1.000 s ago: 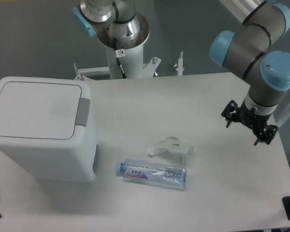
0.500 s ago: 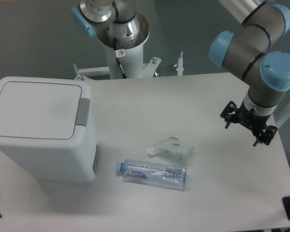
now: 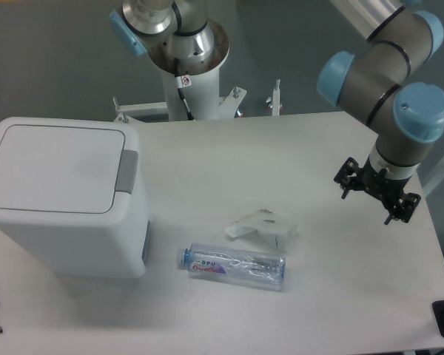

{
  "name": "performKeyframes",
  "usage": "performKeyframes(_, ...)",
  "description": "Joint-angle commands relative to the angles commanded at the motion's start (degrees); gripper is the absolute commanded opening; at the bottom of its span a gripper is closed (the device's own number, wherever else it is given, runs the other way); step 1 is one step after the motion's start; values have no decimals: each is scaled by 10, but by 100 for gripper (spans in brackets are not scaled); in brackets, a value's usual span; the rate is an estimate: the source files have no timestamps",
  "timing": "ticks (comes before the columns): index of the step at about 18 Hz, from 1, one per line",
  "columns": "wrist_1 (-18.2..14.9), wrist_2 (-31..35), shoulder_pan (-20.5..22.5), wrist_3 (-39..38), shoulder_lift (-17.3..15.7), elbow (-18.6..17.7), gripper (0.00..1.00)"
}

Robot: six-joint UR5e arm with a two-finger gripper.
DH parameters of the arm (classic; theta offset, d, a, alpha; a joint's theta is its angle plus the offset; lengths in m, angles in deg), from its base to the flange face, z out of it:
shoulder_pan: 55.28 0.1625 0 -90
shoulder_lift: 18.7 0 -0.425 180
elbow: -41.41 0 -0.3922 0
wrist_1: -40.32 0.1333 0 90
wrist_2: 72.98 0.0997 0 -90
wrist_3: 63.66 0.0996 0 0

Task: Open the trash can

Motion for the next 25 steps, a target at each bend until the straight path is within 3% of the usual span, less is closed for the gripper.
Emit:
performKeyframes(4,5,1,-1,-35,0,6,100)
performKeyframes(7,-16,-4,-6,-52,-1,14,100)
performKeyframes(17,-173,-62,-65,-240,5,103,100)
performKeyframes(21,-235,-90,-91,-285,-20,114,100)
performKeyframes(25,-271,-121,-120,-335,-44,126,100)
